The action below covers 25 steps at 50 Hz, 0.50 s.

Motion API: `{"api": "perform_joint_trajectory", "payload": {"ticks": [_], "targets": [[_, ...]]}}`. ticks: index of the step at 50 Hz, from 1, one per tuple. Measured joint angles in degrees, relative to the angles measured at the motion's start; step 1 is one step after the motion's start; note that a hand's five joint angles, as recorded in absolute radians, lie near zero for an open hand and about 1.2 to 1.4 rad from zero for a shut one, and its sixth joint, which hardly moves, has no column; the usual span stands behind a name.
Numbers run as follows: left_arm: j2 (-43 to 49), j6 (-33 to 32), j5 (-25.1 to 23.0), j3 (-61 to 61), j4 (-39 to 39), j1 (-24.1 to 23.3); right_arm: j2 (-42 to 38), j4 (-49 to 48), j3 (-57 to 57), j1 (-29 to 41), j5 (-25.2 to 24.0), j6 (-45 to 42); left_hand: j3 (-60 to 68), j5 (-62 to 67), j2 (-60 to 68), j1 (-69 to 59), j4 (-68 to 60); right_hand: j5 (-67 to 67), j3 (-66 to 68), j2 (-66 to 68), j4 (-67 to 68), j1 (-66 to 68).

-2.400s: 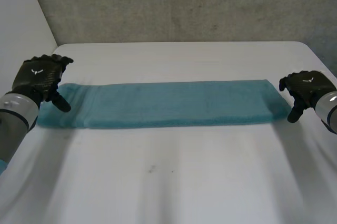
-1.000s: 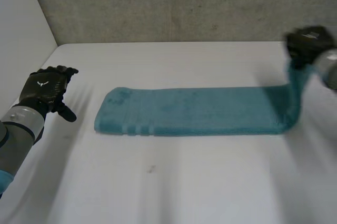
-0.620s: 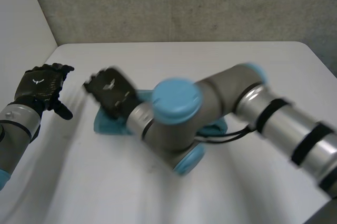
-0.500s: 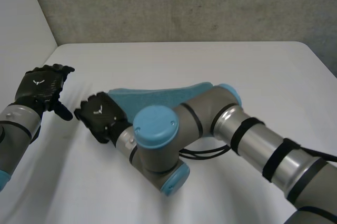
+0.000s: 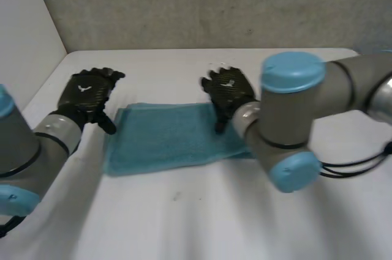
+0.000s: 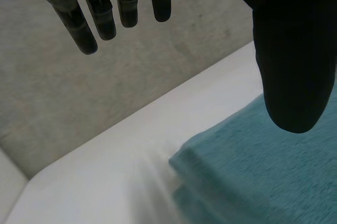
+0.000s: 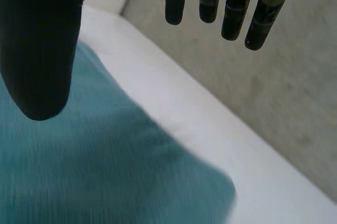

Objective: Fold the laundry

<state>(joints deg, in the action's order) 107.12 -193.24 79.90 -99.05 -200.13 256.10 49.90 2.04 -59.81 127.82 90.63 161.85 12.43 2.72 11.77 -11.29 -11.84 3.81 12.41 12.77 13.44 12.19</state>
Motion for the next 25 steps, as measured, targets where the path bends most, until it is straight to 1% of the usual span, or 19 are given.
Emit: {"api": "perform_joint_trajectory", "payload": {"ticks": [4, 6, 7, 8, 12, 14, 17, 18, 19, 21, 23, 24, 25], "targets": [[3.9, 0.0, 0.1, 3.5, 1.0, -2.6, 3.1, -0.1, -8.3, -4.8, -0.8, 0.1, 0.0, 0.0, 0.0, 0.0, 0.0, 0.0, 0.0, 0.0, 0.0, 0.0], [4.9, 0.0, 0.1, 4.2, 1.4, -3.1, 3.3, -0.1, -9.2, -5.3, -0.9, 0.1, 0.0, 0.0, 0.0, 0.0, 0.0, 0.0, 0.0, 0.0, 0.0, 0.0], [6.5, 0.1, 0.2, 5.6, 2.0, -4.0, 3.8, -0.4, -12.5, -7.4, -2.0, 0.2, 0.0, 0.0, 0.0, 0.0, 0.0, 1.0, 1.4, 1.4, 0.9, 0.6], [6.9, 0.1, 0.2, 5.9, 2.2, -4.2, 3.8, -0.5, -13.3, -7.9, -2.5, 0.3, 0.0, 0.0, 0.0, 0.0, 0.0, 1.0, 1.4, 1.4, 0.9, 0.6], [9.4, 0.2, 0.5, 7.9, 3.1, -5.3, 3.6, -2.1, -17.7, -10.8, -5.8, 0.8, 0.0, 0.0, 0.0, 0.0, 0.0, 8.8, 10.8, 10.1, 9.7, 7.7], [10.0, 0.2, 0.6, 8.3, 3.3, -5.5, 3.4, -3.2, -19.0, -11.7, -7.0, 1.1, 0.0, 0.0, 0.0, 0.0, 0.0, 9.8, 12.0, 11.2, 10.9, 8.7], [10.2, 0.4, 0.7, 8.7, 3.3, -5.8, 3.0, -5.3, -20.4, -12.8, -8.1, 1.5, 0.0, 0.0, 0.0, 0.0, 0.0, 13.4, 15.8, 15.6, 14.9, 12.5], [10.2, 0.6, 0.7, 8.8, 3.3, -5.9, 2.8, -6.7, -21.1, -13.3, -8.6, 1.7, 0.0, 0.0, 0.0, 0.0, 0.0, 16.9, 19.6, 19.2, 18.6, 15.5], [10.2, 0.6, 0.7, 8.8, 3.3, -5.9, 2.8, -6.7, -21.1, -13.3, -8.6, 1.7, 0.0, 0.0, 0.0, 0.0, 0.0, 16.9, 19.6, 19.2, 18.6, 15.5], [10.0, 1.2, 0.8, 8.9, 3.3, -6.1, 2.3, -9.5, -22.2, -14.3, -9.0, 2.0, 0.0, 0.0, 0.0, 0.0, 0.0, 29.0, 31.9, 32.2, 30.8, 24.0], [9.8, 1.7, 0.8, 8.9, 3.3, -6.2, 2.0, -11.3, -22.7, -14.9, -9.1, 2.3, 0.0, 0.0, 0.0, 0.0, 0.0, 35.0, 38.8, 38.2, 37.8, 28.4], [9.7, 2.0, 0.8, 8.9, 3.3, -6.2, 2.0, -11.9, -23.0, -15.2, -9.1, 2.6, 0.0, 0.0, 0.0, 0.0, 0.0, 35.0, 38.8, 38.2, 37.8, 28.4], [9.5, 2.3, 0.8, 8.9, 3.3, -6.2, 1.9, -12.9, -23.5, -15.7, -9.1, 3.1, 0.0, 0.0, 0.0, 0.0, 0.0, 45.5, 50.4, 50.1, 48.9, 35.1]]}}
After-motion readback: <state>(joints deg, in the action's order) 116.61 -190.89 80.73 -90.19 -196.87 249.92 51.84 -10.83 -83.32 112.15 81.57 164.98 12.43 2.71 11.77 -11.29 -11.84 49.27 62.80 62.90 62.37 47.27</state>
